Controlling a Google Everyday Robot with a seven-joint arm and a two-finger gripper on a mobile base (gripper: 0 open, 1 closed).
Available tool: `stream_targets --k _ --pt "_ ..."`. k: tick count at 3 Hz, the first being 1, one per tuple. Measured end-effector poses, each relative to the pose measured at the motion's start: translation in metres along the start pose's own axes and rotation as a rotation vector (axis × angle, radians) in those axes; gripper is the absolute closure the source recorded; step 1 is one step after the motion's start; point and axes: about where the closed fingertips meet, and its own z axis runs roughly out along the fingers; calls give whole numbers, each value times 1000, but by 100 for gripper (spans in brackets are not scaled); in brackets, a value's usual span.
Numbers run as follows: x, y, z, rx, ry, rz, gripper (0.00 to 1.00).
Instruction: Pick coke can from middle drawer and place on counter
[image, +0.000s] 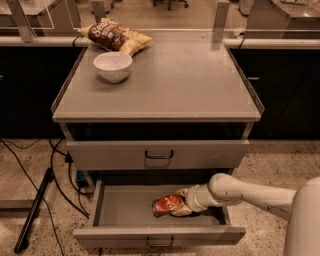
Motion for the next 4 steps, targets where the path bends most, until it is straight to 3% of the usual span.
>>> stream_targets --k 1,2,3,4 --pt "-5 6 -6 -5 -10 -10 100" --pt "-13 13 -31 1 -6 -1 100" --pt "-43 23 -91 46 23 -4 100" --pt "-87 25 -154 102 72 -53 100"
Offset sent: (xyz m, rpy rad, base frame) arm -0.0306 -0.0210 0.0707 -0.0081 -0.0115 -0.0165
